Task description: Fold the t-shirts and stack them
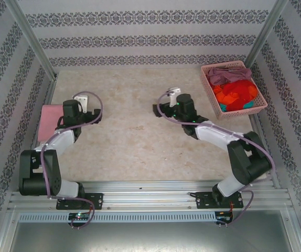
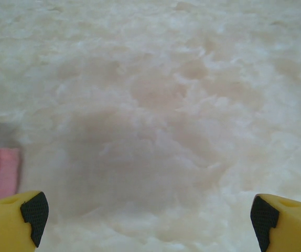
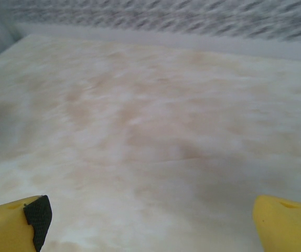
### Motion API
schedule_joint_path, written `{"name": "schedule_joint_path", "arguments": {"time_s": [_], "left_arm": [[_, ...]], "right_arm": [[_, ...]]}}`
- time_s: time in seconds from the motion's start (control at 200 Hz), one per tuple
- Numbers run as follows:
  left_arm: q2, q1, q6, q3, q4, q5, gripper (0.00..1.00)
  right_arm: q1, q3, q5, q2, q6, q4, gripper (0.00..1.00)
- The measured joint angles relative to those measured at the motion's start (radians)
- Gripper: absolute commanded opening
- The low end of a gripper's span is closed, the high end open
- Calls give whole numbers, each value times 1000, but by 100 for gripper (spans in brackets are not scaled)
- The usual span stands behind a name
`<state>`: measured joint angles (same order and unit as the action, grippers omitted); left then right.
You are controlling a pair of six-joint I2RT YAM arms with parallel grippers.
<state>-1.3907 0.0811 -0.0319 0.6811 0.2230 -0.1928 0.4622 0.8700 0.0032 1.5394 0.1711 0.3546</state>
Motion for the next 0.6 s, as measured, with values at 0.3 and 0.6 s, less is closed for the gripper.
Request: {"name": "schedule_joint_path", "arguments": {"time_s": [0.3, 0.6], "left_arm": [[61, 3, 33, -233, 233, 69, 100], [-59, 49, 93, -241, 373, 64, 100]], "right_arm": [[-210, -262, 241, -219, -113, 40, 98], [-335, -329, 280, -217, -164, 127, 98]]}}
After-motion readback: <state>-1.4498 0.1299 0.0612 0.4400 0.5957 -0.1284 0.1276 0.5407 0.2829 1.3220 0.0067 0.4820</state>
